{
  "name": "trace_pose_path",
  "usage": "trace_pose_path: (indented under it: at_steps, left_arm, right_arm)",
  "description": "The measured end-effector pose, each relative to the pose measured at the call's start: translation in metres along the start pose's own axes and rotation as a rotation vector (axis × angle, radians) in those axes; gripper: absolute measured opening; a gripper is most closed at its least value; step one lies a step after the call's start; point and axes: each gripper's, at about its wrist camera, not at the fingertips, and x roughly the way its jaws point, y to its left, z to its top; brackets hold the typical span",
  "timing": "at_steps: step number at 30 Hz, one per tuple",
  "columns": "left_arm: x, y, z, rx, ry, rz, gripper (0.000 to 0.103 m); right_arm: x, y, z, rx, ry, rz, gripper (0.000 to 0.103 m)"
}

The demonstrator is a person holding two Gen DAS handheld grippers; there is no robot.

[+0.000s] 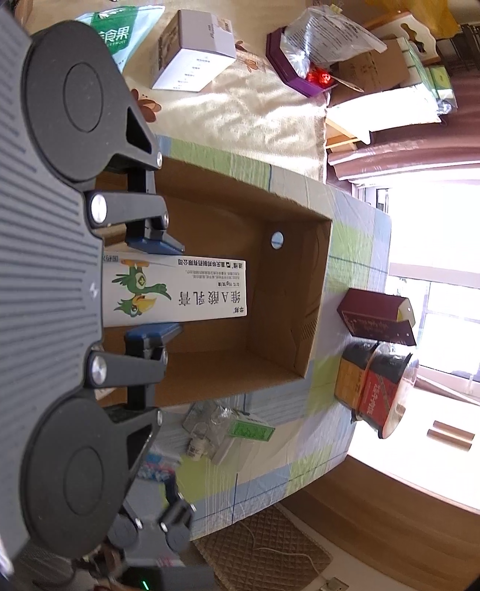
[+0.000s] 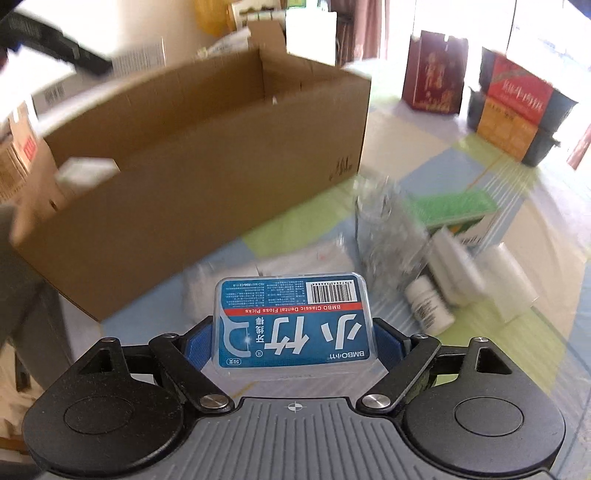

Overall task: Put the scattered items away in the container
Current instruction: 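Grasp the blue floss-pick case with the right gripper while the left gripper holds the ointment box, then lower both items into the cardboard box and open both grippers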

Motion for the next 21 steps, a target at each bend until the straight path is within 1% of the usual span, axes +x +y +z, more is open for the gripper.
trace_pose_path:
  at_steps: [4,8,15,21]
  left_arm:
    - [0.000,0.012,-0.006,-0.015,0.001,0.009,0.033]
    - [0.001,0.022,-0.012,-0.034,0.002,0.017,0.033]
    - [0.011,0.039,-0.023,-0.081,0.003,0.031,0.033]
    - [0.028,0.046,-0.032,-0.093,0.041,0.058,0.033]
  right_arm:
    - [-0.030,0.008,0.018,-0.003,-0.063,0.033,0.088]
    - [-0.043,0.023,0.044,-0.034,-0.118,0.075,0.088]
    - [-0.038,0.058,0.086,-0.119,-0.159,0.131,0.088]
    - [-0.023,0.078,0.104,-0.160,-0.154,0.160,0.088]
